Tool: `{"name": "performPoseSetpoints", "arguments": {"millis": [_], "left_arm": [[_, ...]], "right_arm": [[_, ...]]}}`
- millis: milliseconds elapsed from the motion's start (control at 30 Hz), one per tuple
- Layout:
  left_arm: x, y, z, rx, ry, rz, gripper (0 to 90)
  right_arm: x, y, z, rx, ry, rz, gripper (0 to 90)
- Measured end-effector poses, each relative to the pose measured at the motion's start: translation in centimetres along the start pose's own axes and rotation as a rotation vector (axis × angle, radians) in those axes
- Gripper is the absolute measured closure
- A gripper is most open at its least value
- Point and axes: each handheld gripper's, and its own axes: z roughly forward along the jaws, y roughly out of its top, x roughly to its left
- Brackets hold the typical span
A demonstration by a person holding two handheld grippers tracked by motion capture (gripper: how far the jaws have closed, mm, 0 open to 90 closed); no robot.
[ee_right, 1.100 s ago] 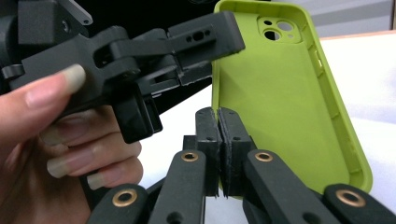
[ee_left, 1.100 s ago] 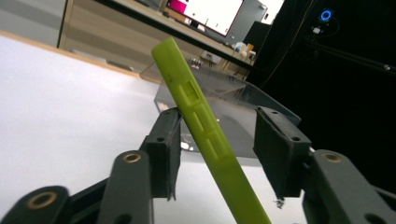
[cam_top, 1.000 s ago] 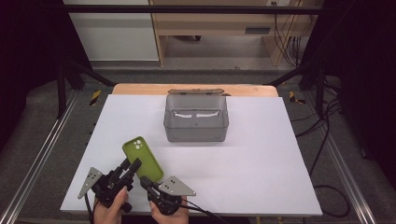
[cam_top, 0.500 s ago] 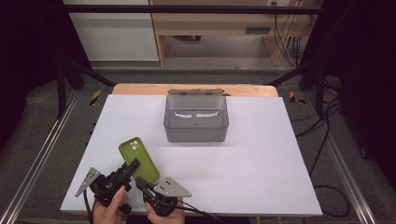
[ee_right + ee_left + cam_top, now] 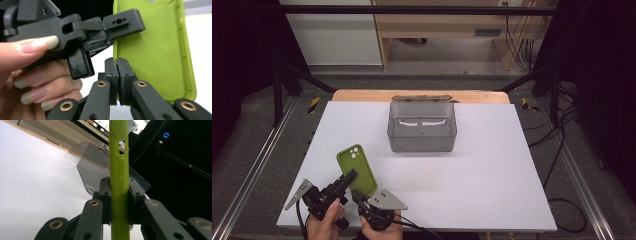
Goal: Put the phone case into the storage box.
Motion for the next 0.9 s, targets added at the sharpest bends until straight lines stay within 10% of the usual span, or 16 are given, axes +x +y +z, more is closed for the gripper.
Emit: {"name": "performPoseSetpoints", "arguments": {"millis": [367, 667, 900], "left_arm": [[1.8, 1.4, -1.5, -0.067, 0.122, 0.026, 77.3], [1.7, 1.6, -1.9, -0.068, 0.137, 0.064, 77.3], [1.7, 1.6, -2.1, -0.069, 0.145, 0.079, 77.3]], "right_arm": [[-2.7, 1.5, -1.7, 0.042, -0.048, -0.076, 74.5], [-7.7, 5.4, -2.6, 0.154, -0.171, -0.189, 62.5], [-10.8, 6.5, -3.0, 0.258, -0.2, -0.184, 49.5]]}}
